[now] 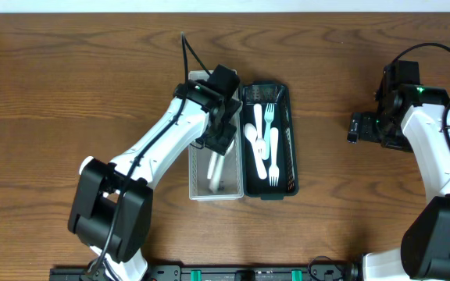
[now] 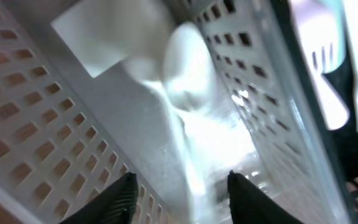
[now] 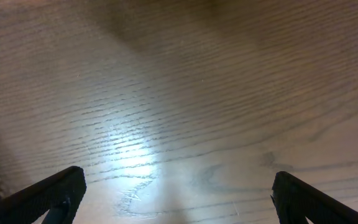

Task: Pack container
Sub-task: 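Place the spoon into the white tray and release, then move the left gripper to a third white spoon and grasp it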

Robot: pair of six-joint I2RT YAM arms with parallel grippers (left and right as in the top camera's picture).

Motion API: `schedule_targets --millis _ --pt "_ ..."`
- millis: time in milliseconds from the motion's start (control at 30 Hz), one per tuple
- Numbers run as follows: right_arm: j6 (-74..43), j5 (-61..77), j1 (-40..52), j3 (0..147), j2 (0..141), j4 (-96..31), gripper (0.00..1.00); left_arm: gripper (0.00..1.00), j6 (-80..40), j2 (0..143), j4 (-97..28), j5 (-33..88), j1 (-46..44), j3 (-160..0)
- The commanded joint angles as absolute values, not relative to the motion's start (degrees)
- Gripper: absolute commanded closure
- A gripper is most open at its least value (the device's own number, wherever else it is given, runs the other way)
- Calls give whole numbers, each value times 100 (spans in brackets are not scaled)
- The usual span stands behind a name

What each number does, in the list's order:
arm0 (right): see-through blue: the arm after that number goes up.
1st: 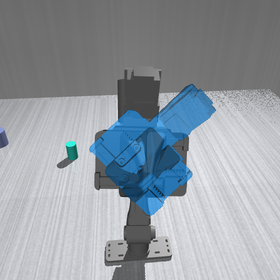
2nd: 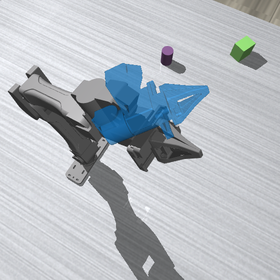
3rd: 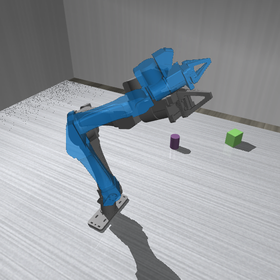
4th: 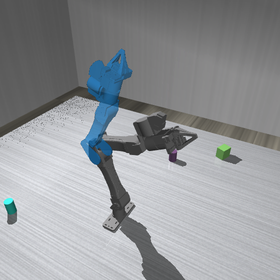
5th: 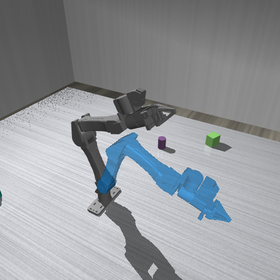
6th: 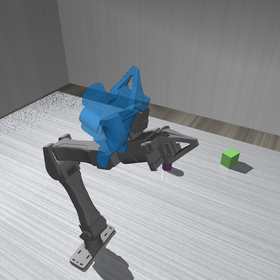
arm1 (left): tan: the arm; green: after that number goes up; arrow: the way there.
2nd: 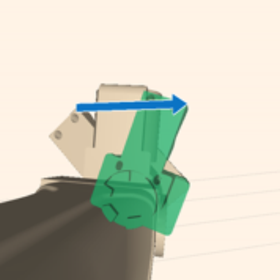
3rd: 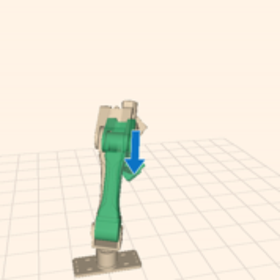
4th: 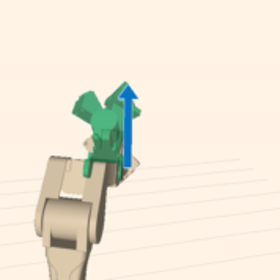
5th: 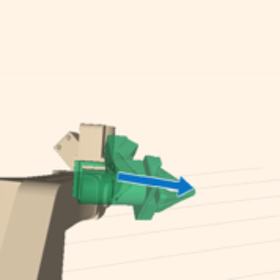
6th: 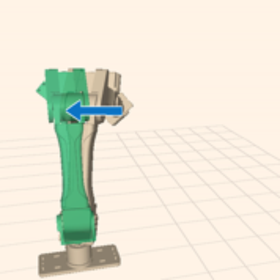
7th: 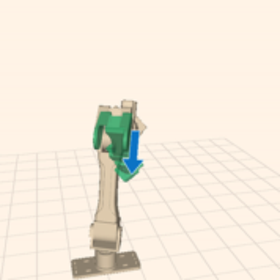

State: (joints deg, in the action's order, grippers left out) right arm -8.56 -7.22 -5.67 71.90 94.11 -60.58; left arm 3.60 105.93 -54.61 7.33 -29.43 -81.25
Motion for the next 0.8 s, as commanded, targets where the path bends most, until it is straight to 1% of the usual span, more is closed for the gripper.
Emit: schedule_targets --millis 0,100,200,267,333,400,500,633,767 --pt "-873 -703 -609 7177 9378 -6064 1 45 666 10405 -5570 672 -2882 -8154" --pt "-875 -703 -609 7177 9378 -6064 1 45 705 10088 -5798 276 -2692 -8230" --pt "-875 -703 -609 7177 9378 -6066 1 44 703 9550 -6200 -429 -2248 -8239" --pt "-875 -703 -609 7177 9378 -6066 1 42 705 9190 -6490 -683 -1767 -8237" --pt "-875 -703 -609 7177 9378 -6066 1 40 707 8923 -6663 -694 -1260 -8228" --pt "-875 -701 -609 7177 9378 -6071 1 38 705 8635 -6726 -681 -556 -8132" --pt "-875 -701 -609 7177 9378 -6090 1 37 701 8333 -6613 -552 336 -7878" --pt "-875 -701 -609 7177 9378 -6093 1 35 698 8130 -6182 -43 1352 -7295" --pt "-880 -701 -609 7177 9378 -6084 1 31 572 8136 -5280 -3 2134 -6340"
